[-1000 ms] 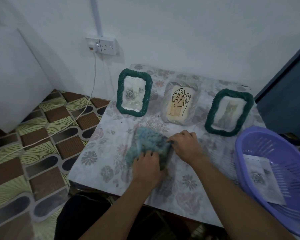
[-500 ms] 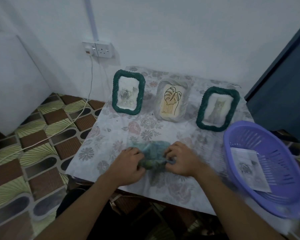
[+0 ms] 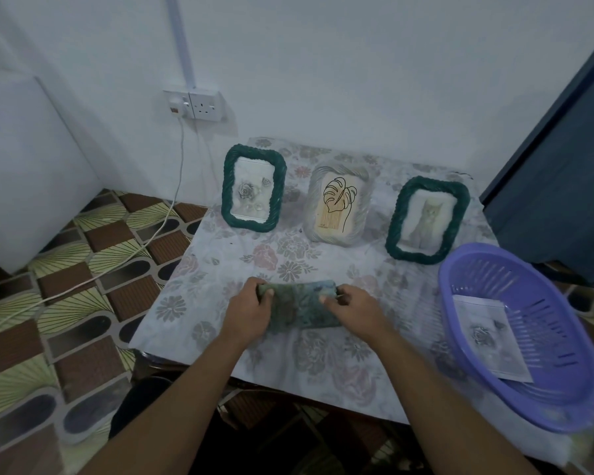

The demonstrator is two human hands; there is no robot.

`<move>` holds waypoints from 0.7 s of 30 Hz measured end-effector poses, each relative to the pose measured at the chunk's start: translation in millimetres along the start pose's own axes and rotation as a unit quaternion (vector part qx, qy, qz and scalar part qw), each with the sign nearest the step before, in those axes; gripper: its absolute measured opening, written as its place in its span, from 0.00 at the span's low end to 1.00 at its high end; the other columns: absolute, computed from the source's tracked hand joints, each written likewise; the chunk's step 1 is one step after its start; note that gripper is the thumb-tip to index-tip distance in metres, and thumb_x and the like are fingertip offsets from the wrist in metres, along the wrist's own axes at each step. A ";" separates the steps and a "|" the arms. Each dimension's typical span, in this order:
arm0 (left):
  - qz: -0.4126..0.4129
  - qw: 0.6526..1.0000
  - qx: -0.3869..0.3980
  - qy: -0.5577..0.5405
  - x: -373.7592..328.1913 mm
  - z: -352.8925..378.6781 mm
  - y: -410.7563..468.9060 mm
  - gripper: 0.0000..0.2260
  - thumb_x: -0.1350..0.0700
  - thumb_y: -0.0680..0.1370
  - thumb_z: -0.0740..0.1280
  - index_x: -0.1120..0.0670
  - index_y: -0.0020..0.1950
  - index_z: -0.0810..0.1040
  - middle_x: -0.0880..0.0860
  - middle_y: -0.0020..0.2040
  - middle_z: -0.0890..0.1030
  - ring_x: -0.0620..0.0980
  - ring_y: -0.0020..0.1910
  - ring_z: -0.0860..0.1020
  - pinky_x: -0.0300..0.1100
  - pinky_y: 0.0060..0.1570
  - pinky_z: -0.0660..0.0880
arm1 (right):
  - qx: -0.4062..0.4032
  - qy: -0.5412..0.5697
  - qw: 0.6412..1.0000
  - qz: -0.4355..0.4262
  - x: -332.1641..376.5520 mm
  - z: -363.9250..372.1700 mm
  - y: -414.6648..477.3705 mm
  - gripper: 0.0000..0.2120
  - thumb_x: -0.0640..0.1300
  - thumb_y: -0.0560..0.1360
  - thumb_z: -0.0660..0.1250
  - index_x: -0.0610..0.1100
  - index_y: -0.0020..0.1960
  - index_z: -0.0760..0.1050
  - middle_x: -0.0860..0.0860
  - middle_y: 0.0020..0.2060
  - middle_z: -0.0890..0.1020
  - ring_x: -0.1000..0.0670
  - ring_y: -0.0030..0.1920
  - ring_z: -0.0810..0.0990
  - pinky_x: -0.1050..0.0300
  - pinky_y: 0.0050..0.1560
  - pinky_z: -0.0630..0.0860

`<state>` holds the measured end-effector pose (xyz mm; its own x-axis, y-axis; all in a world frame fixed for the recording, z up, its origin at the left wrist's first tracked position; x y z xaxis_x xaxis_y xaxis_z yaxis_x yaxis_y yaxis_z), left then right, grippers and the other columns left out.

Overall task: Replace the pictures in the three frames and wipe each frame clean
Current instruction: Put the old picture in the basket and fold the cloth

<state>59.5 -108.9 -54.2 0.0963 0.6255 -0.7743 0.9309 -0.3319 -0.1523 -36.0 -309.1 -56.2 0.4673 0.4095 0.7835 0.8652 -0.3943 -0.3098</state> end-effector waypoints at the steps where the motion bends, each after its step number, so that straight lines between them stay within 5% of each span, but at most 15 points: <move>1: -0.008 1.000 -0.018 -0.006 1.8 -0.8 0.4 0.09 0.53 0.83 0.62 0.56 0.60 0.72 0.50 0.44 0.76 0.47 0.39 0.73 0.41 0.36 0.67 | -0.013 -0.017 1.000 0.003 -0.9 0.1 1.8 0.16 0.52 0.78 0.69 0.38 0.46 0.78 0.44 0.38 0.81 0.46 0.40 0.78 0.60 0.36 0.68; 4: -0.028 0.997 -0.063 -0.015 7.8 -5.1 0.8 0.12 0.54 0.80 0.68 0.57 0.60 0.71 0.52 0.44 0.76 0.48 0.40 0.73 0.35 0.31 0.65 | -0.046 -0.039 0.998 0.022 -1.9 1.2 4.7 0.17 0.48 0.78 0.70 0.38 0.37 0.72 0.47 0.31 0.73 0.48 0.35 0.73 0.65 0.30 0.62; 9: -0.030 0.995 -0.088 0.032 13.0 -9.8 2.0 0.17 0.53 0.78 0.70 0.57 0.62 0.69 0.54 0.48 0.76 0.52 0.46 0.76 0.43 0.41 0.70 | -0.096 -0.073 0.992 0.033 1.1 4.8 7.8 0.14 0.49 0.76 0.71 0.37 0.52 0.79 0.43 0.45 0.83 0.44 0.47 0.81 0.55 0.43 0.75; 13: 0.033 0.983 -0.137 0.114 6.5 -18.3 -0.1 0.12 0.57 0.80 0.64 0.54 0.63 0.72 0.56 0.59 0.75 0.55 0.53 0.75 0.48 0.44 0.73 | -0.109 -0.087 0.988 0.062 -2.2 3.8 9.7 0.16 0.53 0.75 0.71 0.43 0.55 0.74 0.48 0.48 0.80 0.48 0.47 0.79 0.57 0.42 0.73; 16: 0.161 0.970 -0.046 0.179 -12.8 1.5 -1.7 0.18 0.48 0.81 0.55 0.50 0.68 0.73 0.51 0.67 0.75 0.55 0.67 0.69 0.53 0.63 0.65 | -0.105 -0.145 0.981 0.071 -2.6 4.6 10.6 0.19 0.56 0.75 0.67 0.43 0.57 0.73 0.46 0.50 0.80 0.47 0.48 0.78 0.55 0.43 0.73; 21: 0.157 0.938 0.108 0.290 1.1 40.7 -3.5 0.35 0.33 0.77 0.32 0.46 0.81 0.50 0.45 0.81 0.53 0.50 0.80 0.46 0.54 0.75 0.45 | -0.074 -0.210 0.970 0.099 -6.7 10.4 11.5 0.30 0.67 0.72 0.59 0.43 0.59 0.75 0.45 0.53 0.80 0.43 0.53 0.79 0.49 0.52 0.78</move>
<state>42.0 -135.7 -79.5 0.5874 0.7315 -0.3463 0.7374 -0.6600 -0.1435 -27.3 -307.7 -70.6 0.6820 0.6003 0.4177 0.7294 -0.6005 -0.3277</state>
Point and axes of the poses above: each hand's wrist, its own y-axis towards the middle knuckle, its own z-axis out of the palm, x = y × z, the point moved 7 cm from there along y, towards the middle knuckle
